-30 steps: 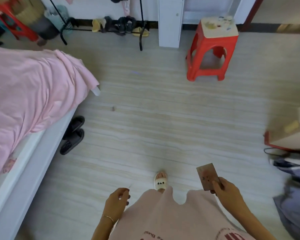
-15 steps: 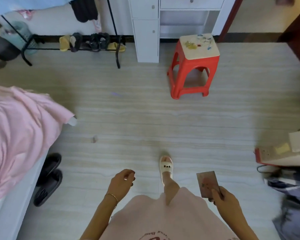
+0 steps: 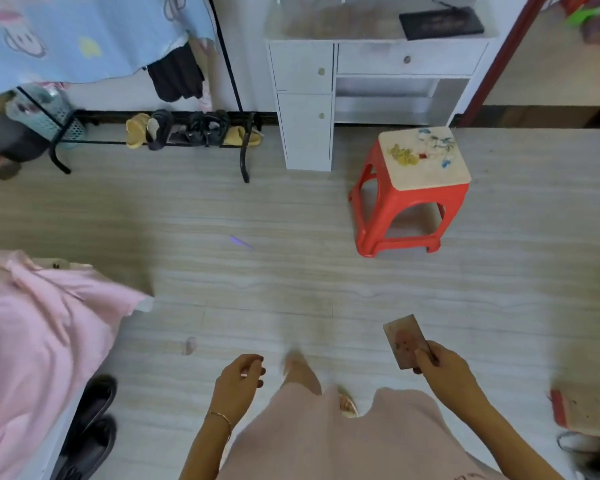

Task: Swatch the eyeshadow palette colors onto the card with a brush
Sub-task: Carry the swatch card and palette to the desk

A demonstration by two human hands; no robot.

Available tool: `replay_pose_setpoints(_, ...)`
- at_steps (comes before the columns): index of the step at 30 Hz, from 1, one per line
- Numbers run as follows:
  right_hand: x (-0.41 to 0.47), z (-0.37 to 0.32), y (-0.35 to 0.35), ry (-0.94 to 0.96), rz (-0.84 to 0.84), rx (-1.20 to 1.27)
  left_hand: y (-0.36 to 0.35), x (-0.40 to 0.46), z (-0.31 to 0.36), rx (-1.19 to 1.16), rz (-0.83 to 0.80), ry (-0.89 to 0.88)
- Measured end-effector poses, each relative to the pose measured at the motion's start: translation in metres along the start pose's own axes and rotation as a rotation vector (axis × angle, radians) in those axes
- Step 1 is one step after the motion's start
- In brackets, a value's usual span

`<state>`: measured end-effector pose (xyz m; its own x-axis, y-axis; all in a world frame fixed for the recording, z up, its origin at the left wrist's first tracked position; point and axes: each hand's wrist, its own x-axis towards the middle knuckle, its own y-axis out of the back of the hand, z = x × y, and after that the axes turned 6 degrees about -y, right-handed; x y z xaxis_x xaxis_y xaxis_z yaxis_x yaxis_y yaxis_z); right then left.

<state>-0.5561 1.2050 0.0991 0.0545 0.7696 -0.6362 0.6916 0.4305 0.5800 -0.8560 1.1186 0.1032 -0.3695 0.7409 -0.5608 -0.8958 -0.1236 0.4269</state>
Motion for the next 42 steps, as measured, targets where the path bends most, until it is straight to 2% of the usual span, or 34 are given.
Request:
replay_pose_setpoints(7, 0.088, -0.093, 0.002, 0.004, -0.019, 0.002, 0.033, 0.091, 0.024, 0.039, 0.002, 0.102)
replay_pose_setpoints(14, 0.173, -0.199, 0.008, -0.018, 0.008, 0.046, 0.086, 0.231, 0.112, 0.076, -0.011, 0.003)
replay_pose_setpoints(18, 0.213, -0.248, 0.024, -0.042, 0.050, 0.098, 0.103, 0.308, 0.174, 0.147, -0.080, -0.057)
replay_pose_setpoints(29, 0.354, -0.319, 0.074, -0.187, 0.103, 0.172, 0.068, 0.470, 0.291, 0.177, -0.193, -0.059)
replay_pose_setpoints(36, 0.469, -0.407, 0.136, -0.097, 0.075, 0.122, 0.072, 0.552, 0.371, 0.072, -0.108, 0.007)
replay_pose_setpoints(42, 0.541, -0.474, 0.167, -0.047, 0.061, 0.069, 0.085, 0.612, 0.410, 0.094, -0.101, 0.068)
